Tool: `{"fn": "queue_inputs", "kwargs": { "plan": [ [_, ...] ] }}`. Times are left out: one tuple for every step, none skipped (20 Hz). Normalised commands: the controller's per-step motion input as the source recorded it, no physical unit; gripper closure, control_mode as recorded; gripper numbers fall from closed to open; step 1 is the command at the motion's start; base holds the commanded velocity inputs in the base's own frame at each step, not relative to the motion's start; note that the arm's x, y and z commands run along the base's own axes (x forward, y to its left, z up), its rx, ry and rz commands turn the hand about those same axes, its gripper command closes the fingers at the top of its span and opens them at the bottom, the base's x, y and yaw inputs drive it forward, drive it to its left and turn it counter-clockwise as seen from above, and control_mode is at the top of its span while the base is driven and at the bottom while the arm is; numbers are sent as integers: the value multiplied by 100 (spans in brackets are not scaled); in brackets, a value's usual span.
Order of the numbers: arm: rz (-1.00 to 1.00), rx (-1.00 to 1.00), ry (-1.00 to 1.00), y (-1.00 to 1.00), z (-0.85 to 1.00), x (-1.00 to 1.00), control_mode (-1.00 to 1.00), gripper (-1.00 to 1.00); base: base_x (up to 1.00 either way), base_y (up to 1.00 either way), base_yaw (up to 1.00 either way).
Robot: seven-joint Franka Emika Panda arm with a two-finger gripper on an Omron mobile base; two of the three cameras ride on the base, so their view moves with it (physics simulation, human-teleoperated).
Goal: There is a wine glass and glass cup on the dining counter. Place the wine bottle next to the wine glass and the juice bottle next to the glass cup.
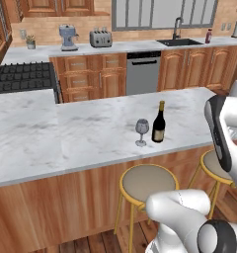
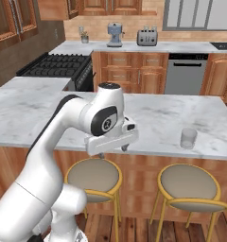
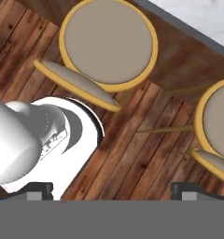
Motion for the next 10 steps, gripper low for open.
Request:
{"fn": "queue_inputs", "kwargs": {
  "plan": [
    [-40,0,-2,0,0,-5,-100,-100,0,0,0],
    [-25,0,-6,0,0,-1,-100,-100,0,0,0],
    [-6,0,-5,0,0,0,-100,-100,0,0,0],
    [-2,0,0,0,0,0,-100,-100,0,0,0],
    [0,0,0,0,0,0,-100,-100,0,0,0],
    [0,0,0,0,0,0,-100,-100,0,0,0],
    [0,0,0,0,0,0,-100,-100,0,0,0],
    [0,0,0,0,0,0,100,-100,0,0,0],
    [0,0,0,0,0,0,100,-100,0,0,0],
    [0,0,0,0,0,0,100,-100,-14,0,0]
  ]
}}
